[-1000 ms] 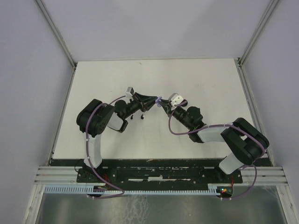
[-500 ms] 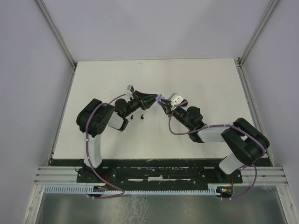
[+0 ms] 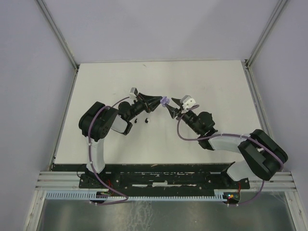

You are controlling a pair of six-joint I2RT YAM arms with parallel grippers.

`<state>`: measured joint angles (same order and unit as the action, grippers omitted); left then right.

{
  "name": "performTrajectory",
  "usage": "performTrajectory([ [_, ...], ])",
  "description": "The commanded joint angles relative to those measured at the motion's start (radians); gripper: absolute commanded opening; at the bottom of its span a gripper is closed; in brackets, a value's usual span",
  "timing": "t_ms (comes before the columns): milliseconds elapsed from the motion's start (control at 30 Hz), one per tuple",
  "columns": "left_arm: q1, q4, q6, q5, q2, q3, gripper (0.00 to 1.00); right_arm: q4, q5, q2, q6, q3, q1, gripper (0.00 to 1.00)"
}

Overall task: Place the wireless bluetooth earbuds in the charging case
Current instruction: Place the earbud in the charging case, then close the charging case.

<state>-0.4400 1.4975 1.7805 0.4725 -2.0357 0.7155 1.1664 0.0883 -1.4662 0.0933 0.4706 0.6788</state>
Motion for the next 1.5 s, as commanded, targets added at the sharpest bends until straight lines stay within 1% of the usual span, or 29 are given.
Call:
performTrajectory([
  [0, -0.003, 0.085, 0.021, -0.015, -0.012, 0.016, 0.03, -0.114, -0.148, 0.134, -0.05, 0.036, 0.003, 0.54],
  [33, -0.002, 0.089, 0.022, -0.017, -0.014, 0.014, 0.03, -0.207, -0.213, 0.161, -0.076, 0.063, 0.002, 0.59],
  [67, -0.003, 0.092, 0.02, -0.017, -0.015, 0.011, 0.03, -0.326, -0.304, 0.185, -0.116, 0.1, 0.003, 0.6],
  [100, -0.003, 0.092, 0.018, -0.017, -0.014, 0.01, 0.03, -0.493, -0.417, 0.207, -0.175, 0.16, 0.003, 0.59],
  [133, -0.002, 0.092, 0.016, -0.019, -0.013, 0.009, 0.03, -0.671, -0.49, 0.217, -0.209, 0.231, 0.003, 0.59],
  [167, -0.002, 0.09, 0.012, -0.018, -0.009, 0.007, 0.03, -0.835, -0.543, 0.208, -0.234, 0.308, 0.002, 0.61],
  [200, -0.002, 0.087, 0.007, -0.019, -0.006, 0.007, 0.03, -0.978, -0.559, 0.189, -0.24, 0.387, 0.002, 0.64],
  [233, -0.002, 0.08, 0.001, -0.019, -0.002, 0.007, 0.03, -1.076, -0.562, 0.173, -0.242, 0.442, 0.002, 0.67],
  [267, -0.002, 0.072, -0.008, -0.019, 0.002, 0.007, 0.03, -1.13, -0.56, 0.161, -0.246, 0.475, 0.001, 0.67],
  [300, -0.002, 0.067, -0.013, -0.019, 0.007, 0.007, 0.03, -1.128, -0.555, 0.161, -0.251, 0.477, 0.001, 0.68],
  [367, -0.001, 0.062, -0.016, -0.019, 0.014, 0.004, 0.03, -1.051, -0.552, 0.175, -0.262, 0.43, 0.002, 0.68],
  [433, 0.0, 0.062, -0.018, -0.018, 0.018, 0.0, 0.03, -1.034, -0.555, 0.179, -0.264, 0.42, 0.002, 0.69],
  [567, -0.002, 0.073, -0.01, -0.021, 0.02, 0.0, 0.03, -1.222, -0.565, 0.105, -0.278, 0.531, -0.001, 0.7],
  [667, -0.001, 0.08, 0.006, -0.034, 0.026, 0.009, 0.03, -1.297, -0.546, 0.039, -0.302, 0.585, -0.009, 0.74],
  [733, -0.001, 0.078, 0.018, -0.062, 0.04, 0.01, 0.03, -1.293, -0.526, 0.006, -0.337, 0.588, -0.022, 0.77],
  [800, -0.001, 0.069, 0.029, -0.114, 0.06, 0.001, 0.03, -1.236, -0.492, -0.009, -0.348, 0.555, -0.028, 0.78],
  [900, -0.003, 0.013, 0.041, -0.219, 0.109, -0.022, 0.03, -1.056, -0.445, -0.022, -0.333, 0.472, -0.027, 0.94],
  [933, -0.005, -0.018, 0.039, -0.251, 0.129, -0.025, 0.03, -1.037, -0.438, -0.029, -0.329, 0.46, -0.027, 0.99],
  [1067, -0.026, -0.172, 0.035, -0.392, 0.206, -0.025, 0.03, -0.961, -0.386, -0.071, -0.302, 0.443, -0.027, 1.0],
  [1133, -0.043, -0.253, 0.043, -0.451, 0.241, -0.014, 0.03, -0.85, -0.369, -0.084, -0.297, 0.401, -0.024, 1.0],
  [1167, -0.051, -0.336, 0.045, -0.471, 0.256, 0.001, 0.03, -0.795, -0.355, -0.09, -0.293, 0.379, -0.024, 0.99],
  [1233, -0.065, -0.439, 0.043, -0.497, 0.278, 0.027, 0.03, -0.691, -0.334, -0.106, -0.278, 0.35, -0.023, 1.0],
  [1333, -0.088, -0.522, 0.041, -0.533, 0.298, 0.047, 0.03, -0.562, -0.321, -0.137, -0.269, 0.312, -0.021, 0.99],
  [1467, -0.105, -0.676, 0.041, -0.565, 0.324, 0.07, 0.03, -0.318, -0.279, -0.186, -0.258, 0.249, -0.017, 1.0],
])
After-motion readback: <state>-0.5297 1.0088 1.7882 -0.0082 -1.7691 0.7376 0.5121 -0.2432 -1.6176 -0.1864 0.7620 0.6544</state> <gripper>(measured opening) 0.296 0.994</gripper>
